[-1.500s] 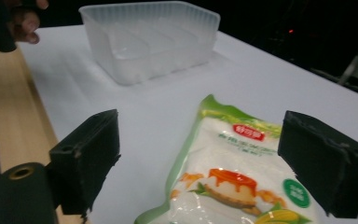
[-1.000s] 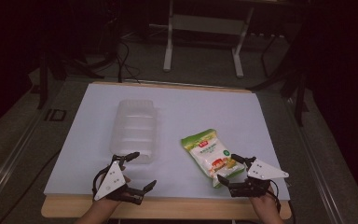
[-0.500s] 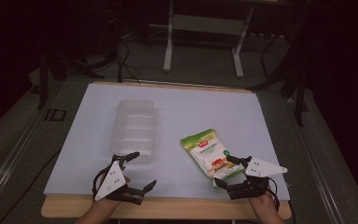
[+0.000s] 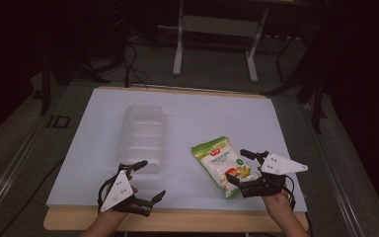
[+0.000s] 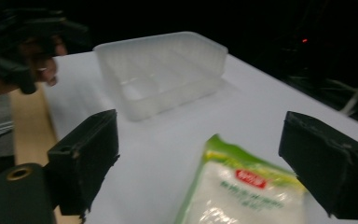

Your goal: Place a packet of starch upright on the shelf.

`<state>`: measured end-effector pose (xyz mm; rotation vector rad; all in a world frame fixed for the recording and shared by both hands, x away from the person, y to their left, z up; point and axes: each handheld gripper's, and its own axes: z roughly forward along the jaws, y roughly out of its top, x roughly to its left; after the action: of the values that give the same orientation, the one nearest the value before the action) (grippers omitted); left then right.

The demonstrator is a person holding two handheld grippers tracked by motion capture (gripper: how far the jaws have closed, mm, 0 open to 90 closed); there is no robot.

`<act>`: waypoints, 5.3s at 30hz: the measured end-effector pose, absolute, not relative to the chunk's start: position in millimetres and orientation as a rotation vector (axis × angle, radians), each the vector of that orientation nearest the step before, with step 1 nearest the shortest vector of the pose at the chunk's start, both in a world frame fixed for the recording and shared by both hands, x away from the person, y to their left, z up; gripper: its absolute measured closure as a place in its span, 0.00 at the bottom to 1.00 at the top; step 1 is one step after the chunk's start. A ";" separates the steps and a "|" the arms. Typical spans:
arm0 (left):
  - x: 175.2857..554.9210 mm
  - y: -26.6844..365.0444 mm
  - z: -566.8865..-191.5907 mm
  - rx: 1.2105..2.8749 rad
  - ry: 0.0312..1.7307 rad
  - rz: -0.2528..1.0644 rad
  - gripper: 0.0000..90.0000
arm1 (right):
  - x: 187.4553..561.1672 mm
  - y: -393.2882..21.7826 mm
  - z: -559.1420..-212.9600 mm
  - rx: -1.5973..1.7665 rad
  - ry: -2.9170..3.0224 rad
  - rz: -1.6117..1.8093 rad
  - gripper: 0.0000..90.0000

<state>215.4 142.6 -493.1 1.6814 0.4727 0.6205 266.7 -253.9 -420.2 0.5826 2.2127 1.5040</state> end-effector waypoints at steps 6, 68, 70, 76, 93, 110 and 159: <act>214.9 142.7 -492.8 1.681 0.468 0.623 0.01 | 285.7 -252.2 -411.0 0.628 2.128 1.517 0.12; 216.2 140.1 -496.4 1.698 0.464 0.614 0.01 | 419.7 -245.1 -519.4 1.040 2.385 1.184 0.16; 216.1 140.1 -496.4 1.697 0.463 0.616 0.01 | 419.8 -243.5 -523.5 1.043 2.398 1.161 0.16; 216.3 140.2 -496.6 1.699 0.463 0.614 0.01 | 421.9 -243.3 -528.6 1.078 2.416 1.136 0.16; 215.0 138.7 -496.4 1.702 0.458 0.618 0.01 | 425.5 -242.3 -531.9 1.116 2.548 1.172 0.46; 215.4 139.8 -495.6 1.699 0.461 0.618 0.01 | 414.7 -246.4 -523.7 1.016 2.511 1.152 0.93; 212.3 131.9 -490.1 1.687 0.436 0.569 0.01 | 301.3 -279.4 -406.8 0.696 2.153 1.511 0.96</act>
<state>212.3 131.9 -490.1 1.6872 0.4359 0.5691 301.3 -279.4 -406.8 0.6961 2.1530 1.5113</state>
